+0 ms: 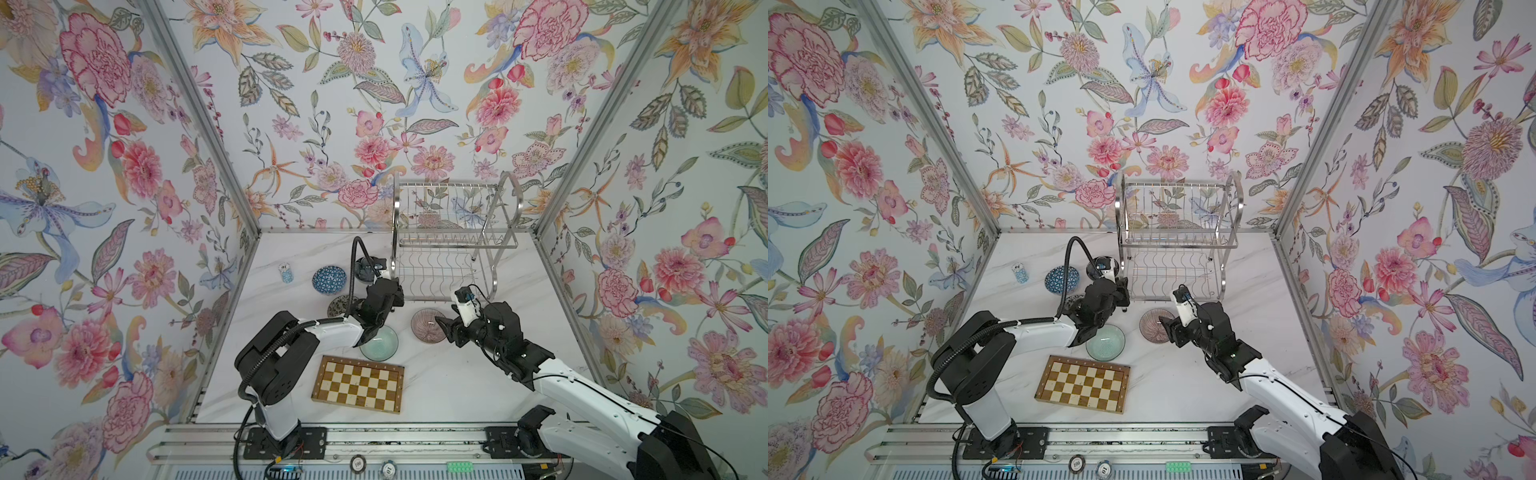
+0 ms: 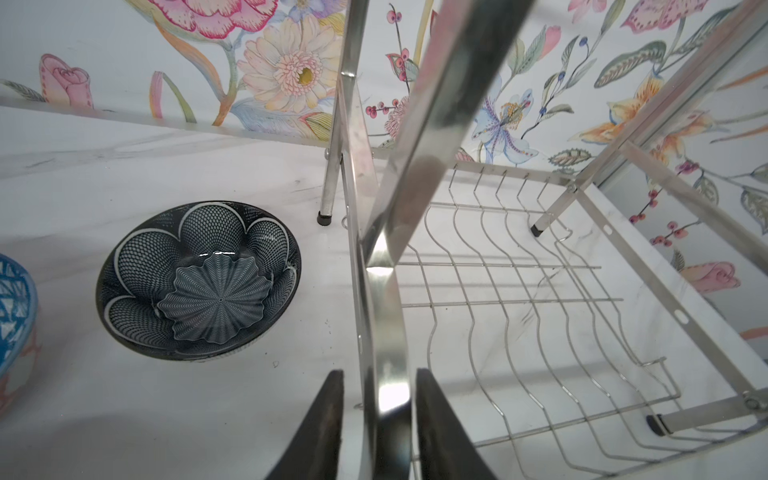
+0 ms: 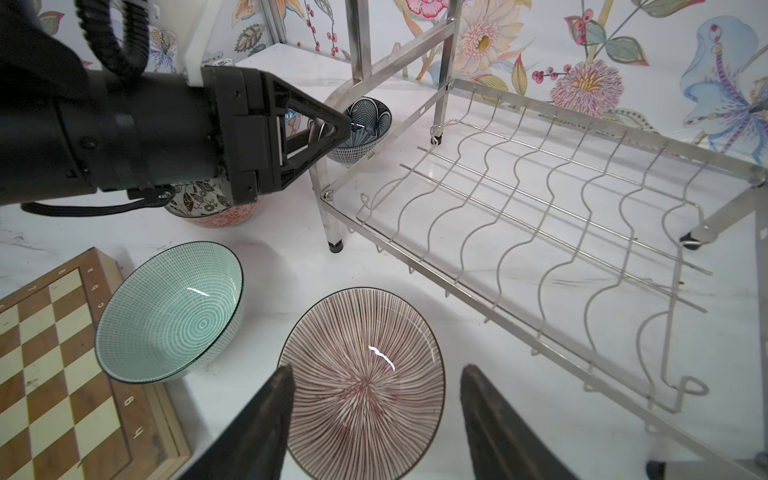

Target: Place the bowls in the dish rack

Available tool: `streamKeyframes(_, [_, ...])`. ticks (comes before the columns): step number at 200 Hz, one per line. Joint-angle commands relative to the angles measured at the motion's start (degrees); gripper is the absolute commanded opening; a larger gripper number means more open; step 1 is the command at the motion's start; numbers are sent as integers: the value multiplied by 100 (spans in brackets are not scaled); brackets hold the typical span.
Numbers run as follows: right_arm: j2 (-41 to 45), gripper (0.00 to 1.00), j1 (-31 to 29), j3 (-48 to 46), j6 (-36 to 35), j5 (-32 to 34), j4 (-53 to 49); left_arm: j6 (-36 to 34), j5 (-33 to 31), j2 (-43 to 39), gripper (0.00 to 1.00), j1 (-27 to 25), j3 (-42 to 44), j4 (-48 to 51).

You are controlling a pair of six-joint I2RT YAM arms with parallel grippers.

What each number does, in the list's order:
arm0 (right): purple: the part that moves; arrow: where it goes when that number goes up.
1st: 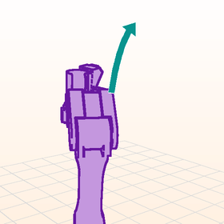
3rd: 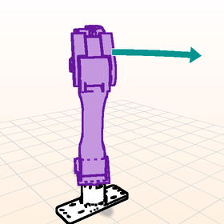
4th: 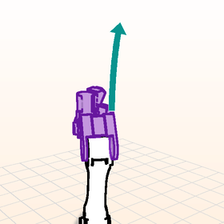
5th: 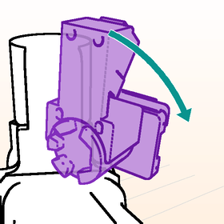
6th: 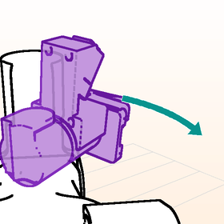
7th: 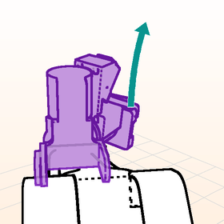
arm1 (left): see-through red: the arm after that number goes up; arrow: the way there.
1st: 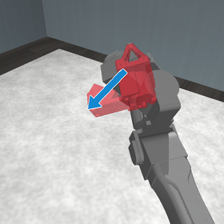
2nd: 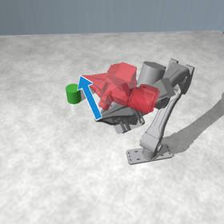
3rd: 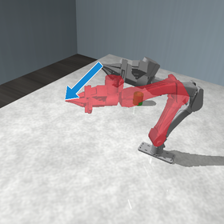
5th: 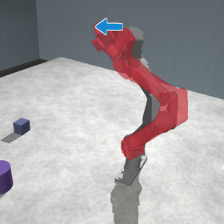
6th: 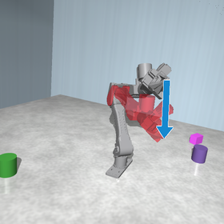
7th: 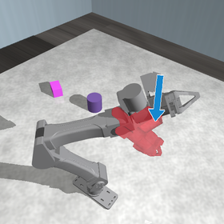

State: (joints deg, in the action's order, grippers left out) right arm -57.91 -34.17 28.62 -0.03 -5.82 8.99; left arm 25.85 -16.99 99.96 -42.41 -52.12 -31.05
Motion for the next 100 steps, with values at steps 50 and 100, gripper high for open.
streamKeyframes(50, [-372,65,-342,557,-609,-220,-881,-89,754,-1238,78,75,493,349])
streamKeyframes(100, [-801,65,-611,1160,-1290,-257,-1881,-106,2095,-2625,95,897,625,2022])
